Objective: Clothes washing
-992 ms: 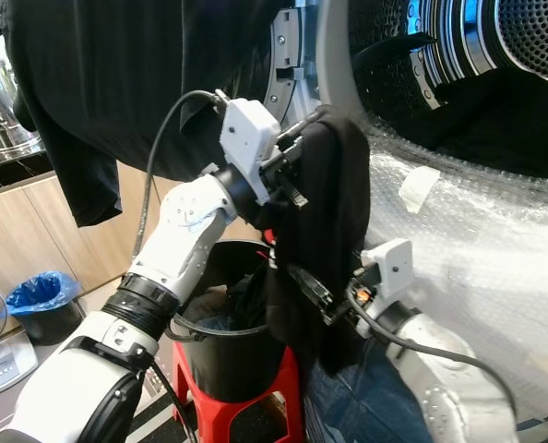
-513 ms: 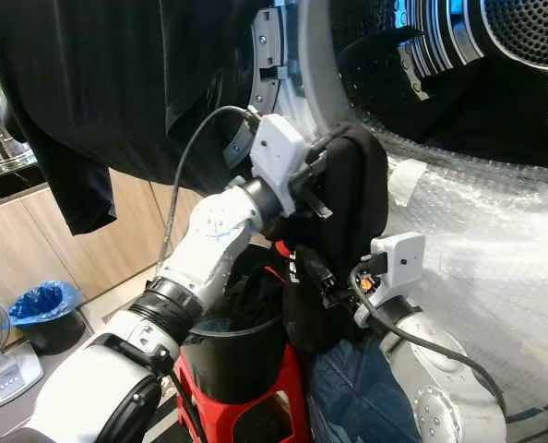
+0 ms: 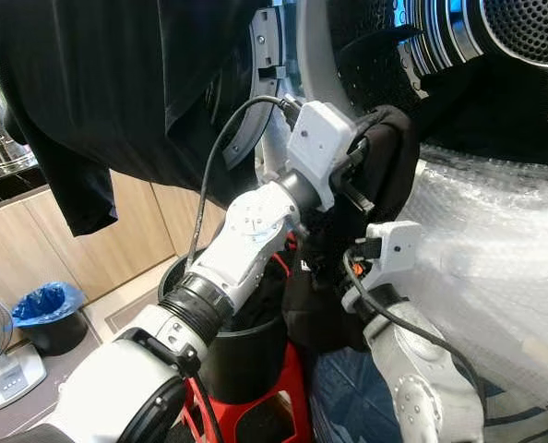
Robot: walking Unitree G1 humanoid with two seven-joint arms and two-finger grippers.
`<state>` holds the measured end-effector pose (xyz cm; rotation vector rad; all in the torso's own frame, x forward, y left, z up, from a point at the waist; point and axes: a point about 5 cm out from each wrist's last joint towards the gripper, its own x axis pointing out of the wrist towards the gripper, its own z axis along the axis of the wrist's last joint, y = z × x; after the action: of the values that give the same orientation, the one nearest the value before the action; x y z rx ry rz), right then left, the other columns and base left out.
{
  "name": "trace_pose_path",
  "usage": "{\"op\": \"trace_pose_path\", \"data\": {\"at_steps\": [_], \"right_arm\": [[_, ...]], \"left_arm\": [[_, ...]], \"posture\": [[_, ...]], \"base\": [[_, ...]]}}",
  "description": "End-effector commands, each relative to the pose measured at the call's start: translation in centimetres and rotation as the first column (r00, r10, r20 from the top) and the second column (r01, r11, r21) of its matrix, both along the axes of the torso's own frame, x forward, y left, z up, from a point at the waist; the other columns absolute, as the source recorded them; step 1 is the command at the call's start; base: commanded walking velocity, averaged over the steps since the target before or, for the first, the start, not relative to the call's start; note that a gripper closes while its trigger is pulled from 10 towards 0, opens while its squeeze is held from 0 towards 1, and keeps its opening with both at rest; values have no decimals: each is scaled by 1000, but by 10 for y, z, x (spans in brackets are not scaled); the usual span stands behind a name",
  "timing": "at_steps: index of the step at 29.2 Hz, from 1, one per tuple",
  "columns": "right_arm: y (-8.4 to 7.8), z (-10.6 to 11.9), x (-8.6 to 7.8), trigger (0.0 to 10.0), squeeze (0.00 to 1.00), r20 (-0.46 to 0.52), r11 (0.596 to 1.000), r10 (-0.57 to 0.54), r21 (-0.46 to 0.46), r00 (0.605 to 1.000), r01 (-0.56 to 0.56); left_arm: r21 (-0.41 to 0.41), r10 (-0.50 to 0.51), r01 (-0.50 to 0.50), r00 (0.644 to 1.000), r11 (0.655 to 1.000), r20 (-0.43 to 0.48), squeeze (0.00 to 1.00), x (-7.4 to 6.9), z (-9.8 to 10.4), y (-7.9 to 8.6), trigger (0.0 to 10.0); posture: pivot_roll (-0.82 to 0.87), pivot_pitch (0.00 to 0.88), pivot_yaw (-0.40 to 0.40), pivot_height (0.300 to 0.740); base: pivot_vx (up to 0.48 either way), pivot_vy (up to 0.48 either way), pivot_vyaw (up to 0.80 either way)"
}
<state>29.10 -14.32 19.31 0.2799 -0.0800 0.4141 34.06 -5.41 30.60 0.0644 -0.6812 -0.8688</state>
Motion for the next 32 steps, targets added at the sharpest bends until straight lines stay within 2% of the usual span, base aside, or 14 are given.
{"op": "trace_pose_path", "data": {"at_steps": [1,5,6,7,8,9,11,13,32], "right_arm": [[0,2,6,10000,0,1,998,-55,16,998,55],[-3,0,10,10000,0,-13,993,-109,40,994,110],[-6,-2,12,9725,0,-29,989,-139,56,990,140],[-9,-3,14,7647,0,-37,984,-163,70,986,166],[-9,-3,14,7647,0,-37,984,-163,70,986,166],[-11,-3,15,4314,0,-35,980,-175,84,984,178],[-13,-1,16,4039,0,-30,974,-194,115,981,196],[-13,0,16,0,0,-23,972,-193,136,981,194],[-16,7,15,0,0,32,960,-180,223,983,169]], "left_arm": [[-10,-27,28,998,1000,65,0,-9,13,-9,10000],[-24,-54,56,996,998,65,0,-14,15,-12,10000],[-31,-61,64,996,997,64,0,-16,16,-13,10000],[-38,-68,71,996,997,61,0,-18,16,-14,10000],[-38,-68,71,996,997,61,0,-18,16,-14,10000],[-50,-73,75,996,996,57,0,-19,17,-15,10000],[-66,-79,82,996,994,50,0,-21,19,-16,10000],[-68,-82,85,995,994,49,0,-22,18,-17,10000],[-80,-87,89,996,993,36,0,-26,17,-13,10000]], "posture": [[-186,0,112,740],[-182,0,111,740],[-177,0,109,740],[-174,0,108,740],[-174,0,108,740],[-170,0,105,740],[-170,0,104,740],[-167,0,100,740],[-162,0,77,740]], "base": [[0,0,0],[0,0,0],[0,0,0],[0,0,0],[0,0,0],[0,0,0],[0,0,0],[0,0,0],[0,0,0]]}}
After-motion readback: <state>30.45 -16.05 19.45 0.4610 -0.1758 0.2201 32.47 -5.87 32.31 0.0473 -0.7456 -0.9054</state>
